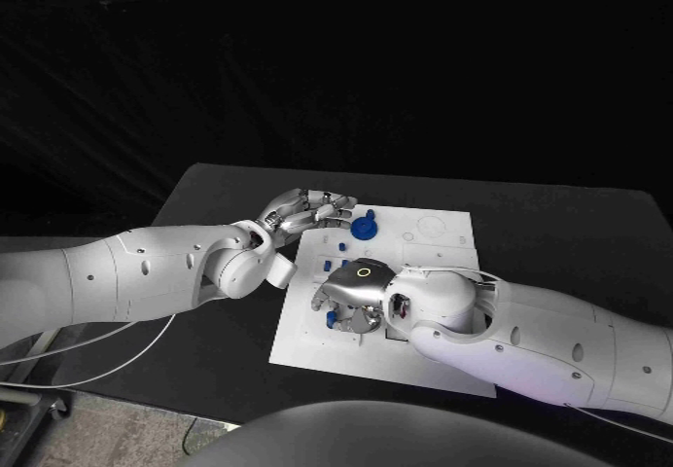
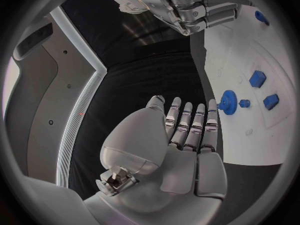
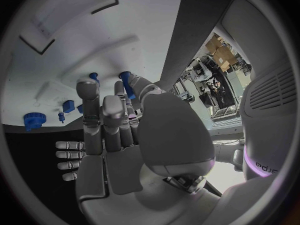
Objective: Assemble the parts on the task board
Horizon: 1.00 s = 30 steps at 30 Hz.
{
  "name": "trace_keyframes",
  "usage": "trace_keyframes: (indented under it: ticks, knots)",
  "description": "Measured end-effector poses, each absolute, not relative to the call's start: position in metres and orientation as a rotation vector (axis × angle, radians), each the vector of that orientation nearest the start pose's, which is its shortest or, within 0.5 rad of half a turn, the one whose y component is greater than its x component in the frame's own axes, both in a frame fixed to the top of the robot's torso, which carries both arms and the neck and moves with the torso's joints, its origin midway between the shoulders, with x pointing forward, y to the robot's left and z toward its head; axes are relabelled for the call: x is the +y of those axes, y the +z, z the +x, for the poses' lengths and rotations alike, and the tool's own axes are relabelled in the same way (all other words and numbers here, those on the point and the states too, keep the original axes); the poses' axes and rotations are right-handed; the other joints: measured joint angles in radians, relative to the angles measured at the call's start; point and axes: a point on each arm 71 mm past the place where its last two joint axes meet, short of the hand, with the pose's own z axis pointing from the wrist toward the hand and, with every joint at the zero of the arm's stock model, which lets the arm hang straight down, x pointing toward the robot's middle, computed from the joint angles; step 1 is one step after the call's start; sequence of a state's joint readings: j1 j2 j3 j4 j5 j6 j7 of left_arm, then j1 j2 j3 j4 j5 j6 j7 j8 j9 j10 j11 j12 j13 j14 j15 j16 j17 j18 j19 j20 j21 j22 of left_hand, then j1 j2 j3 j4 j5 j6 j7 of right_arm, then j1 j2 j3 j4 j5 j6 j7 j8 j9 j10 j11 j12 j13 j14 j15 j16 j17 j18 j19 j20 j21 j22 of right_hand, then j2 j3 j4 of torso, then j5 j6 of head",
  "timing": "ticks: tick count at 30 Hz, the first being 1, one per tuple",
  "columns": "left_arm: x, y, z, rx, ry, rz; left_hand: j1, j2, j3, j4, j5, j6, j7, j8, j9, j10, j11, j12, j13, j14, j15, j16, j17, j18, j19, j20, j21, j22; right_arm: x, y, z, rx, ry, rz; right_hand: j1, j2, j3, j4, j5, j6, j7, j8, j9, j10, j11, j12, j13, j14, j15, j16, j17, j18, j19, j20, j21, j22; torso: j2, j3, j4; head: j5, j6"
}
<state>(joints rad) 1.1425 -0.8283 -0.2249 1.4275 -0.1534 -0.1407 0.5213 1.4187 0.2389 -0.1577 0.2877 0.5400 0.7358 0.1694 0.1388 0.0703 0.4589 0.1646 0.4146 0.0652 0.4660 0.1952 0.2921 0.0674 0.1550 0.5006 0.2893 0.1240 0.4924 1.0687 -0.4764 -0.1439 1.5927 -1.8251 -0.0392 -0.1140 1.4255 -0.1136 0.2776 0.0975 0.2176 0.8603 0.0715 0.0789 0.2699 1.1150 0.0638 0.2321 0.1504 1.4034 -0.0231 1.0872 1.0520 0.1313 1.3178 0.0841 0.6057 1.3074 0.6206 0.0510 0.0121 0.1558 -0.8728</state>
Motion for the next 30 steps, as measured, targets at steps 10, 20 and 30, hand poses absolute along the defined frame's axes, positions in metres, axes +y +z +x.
trace_keyframes:
  ticks: [10,20,30]
  knots:
    - [0.222,-0.266,0.459,1.645,-1.557,-0.938,0.004,-0.004,0.003,0.003,0.004,0.000,0.000,0.000,0.000,0.000,0.000,0.000,0.000,0.017,0.010,0.010,0.002,0.000,0.000,0.000,0.000,-0.002,-0.004,-0.265,0.374,1.788,0.860,-0.869,-0.028,-0.021,-0.022,0.027,-0.060,-0.005,-0.005,0.000,-0.011,-0.035,0.007,0.000,0.007,-0.007,0.007,-0.004,-0.003,0.000,-0.004,0.004,-0.016,0.000,0.000,0.0001,0.0000,-0.001,0.000]
    - [0.220,-0.267,0.459,1.650,-1.558,-0.940,0.012,-0.003,0.003,0.003,0.004,0.000,0.000,0.000,0.000,0.000,0.000,0.000,0.000,0.017,0.010,0.010,0.002,0.000,0.000,0.000,0.000,-0.001,-0.023,-0.246,0.373,1.730,0.876,-0.830,-0.036,-0.020,-0.033,0.038,-0.084,-0.005,-0.005,0.000,-0.014,-0.053,0.011,0.000,0.015,-0.007,0.007,-0.004,-0.005,0.000,-0.003,0.004,-0.027,0.001,-0.002,0.0005,-0.0002,-0.008,0.000]
    - [0.221,-0.272,0.456,1.655,-1.553,-0.950,0.012,-0.003,0.005,0.000,0.004,0.000,0.000,0.000,0.000,0.000,0.000,0.000,0.000,0.017,0.010,0.010,0.002,0.000,0.000,0.000,0.000,-0.001,-0.084,-0.189,0.389,1.642,0.801,-0.729,-0.028,-0.012,-0.038,0.043,-0.044,0.032,0.012,0.018,-0.014,-0.060,0.010,0.023,0.029,-0.027,0.008,-0.041,-0.043,0.015,-0.009,0.009,-0.066,0.001,-0.007,0.0012,-0.0029,-0.025,0.000]
